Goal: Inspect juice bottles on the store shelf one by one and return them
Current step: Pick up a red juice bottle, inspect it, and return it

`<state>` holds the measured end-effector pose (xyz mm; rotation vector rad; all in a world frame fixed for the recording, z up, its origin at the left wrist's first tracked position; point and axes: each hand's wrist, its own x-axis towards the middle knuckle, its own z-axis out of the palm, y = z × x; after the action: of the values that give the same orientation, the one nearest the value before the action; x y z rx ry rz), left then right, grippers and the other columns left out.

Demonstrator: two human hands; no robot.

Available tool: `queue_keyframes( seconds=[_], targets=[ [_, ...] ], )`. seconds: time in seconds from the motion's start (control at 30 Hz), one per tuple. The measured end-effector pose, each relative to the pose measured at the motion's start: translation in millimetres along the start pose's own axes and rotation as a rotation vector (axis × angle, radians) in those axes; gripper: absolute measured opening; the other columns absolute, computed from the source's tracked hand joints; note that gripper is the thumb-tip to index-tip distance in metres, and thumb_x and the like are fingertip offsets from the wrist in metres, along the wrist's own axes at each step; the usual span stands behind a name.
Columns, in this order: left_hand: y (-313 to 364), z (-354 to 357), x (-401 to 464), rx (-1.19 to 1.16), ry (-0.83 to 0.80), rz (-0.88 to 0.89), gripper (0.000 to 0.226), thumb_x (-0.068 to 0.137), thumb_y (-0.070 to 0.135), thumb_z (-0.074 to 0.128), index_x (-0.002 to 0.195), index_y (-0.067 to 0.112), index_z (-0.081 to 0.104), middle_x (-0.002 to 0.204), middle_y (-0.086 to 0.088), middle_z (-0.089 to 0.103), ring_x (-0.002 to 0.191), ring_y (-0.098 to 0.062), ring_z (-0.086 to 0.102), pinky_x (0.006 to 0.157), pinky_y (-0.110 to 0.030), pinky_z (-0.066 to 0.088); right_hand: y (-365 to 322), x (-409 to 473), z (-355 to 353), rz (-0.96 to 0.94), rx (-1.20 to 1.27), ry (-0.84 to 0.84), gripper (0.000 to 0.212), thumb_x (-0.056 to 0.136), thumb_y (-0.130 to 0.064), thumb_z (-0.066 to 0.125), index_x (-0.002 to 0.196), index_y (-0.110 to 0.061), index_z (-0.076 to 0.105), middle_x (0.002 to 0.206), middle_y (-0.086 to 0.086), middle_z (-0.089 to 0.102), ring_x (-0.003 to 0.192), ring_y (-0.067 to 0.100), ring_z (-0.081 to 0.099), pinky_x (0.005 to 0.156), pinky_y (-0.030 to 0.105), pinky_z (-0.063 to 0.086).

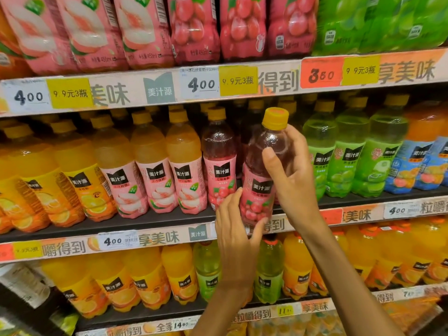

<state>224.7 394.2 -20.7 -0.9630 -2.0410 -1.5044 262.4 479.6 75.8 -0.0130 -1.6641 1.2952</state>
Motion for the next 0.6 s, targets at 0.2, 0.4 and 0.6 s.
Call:
queue_keyframes(
  seconds=[0.2,0.4,0.6],
  targets=[
    [-6.4,17.5,-2.6,0.006,0.087,-0.081,0.069,0.075,0.011,0.078,0.135,0.017,0.044,0.126,0.009,0.043,0.122,0.004,0.034,0.107,-0.018,0.031,20.3,0.8,4.7,-0.030,-0.036,-0.029,0.045,0.093,-0.032,0.058,0.134,-0.032,0.040,0.138,0.001,0.050,0.130,0.016,0.046,0.108,0.038,0.038],
    [-6.2,24.4,-0.1,0.016,0.120,-0.129,0.084,0.077,0.015,0.075,0.144,0.030,0.026,0.130,0.004,0.044,0.124,-0.006,0.038,0.102,-0.037,0.041,25.0,9.3,9.3,-0.063,-0.106,0.005,0.051,0.087,-0.034,0.064,0.131,-0.025,0.038,0.137,0.004,0.038,0.131,0.019,0.041,0.110,0.038,0.036],
    [-8.5,34.4,8.9,0.258,0.139,0.054,0.079,0.065,0.009,0.083,0.134,0.005,0.044,0.121,-0.016,0.057,0.112,-0.023,0.050,0.093,-0.041,0.048,23.8,16.9,4.8,-0.180,-0.473,0.084,0.059,0.084,-0.029,0.068,0.132,0.001,0.049,0.127,0.009,0.037,0.122,0.019,0.039,0.106,0.032,0.036]
  ],
)
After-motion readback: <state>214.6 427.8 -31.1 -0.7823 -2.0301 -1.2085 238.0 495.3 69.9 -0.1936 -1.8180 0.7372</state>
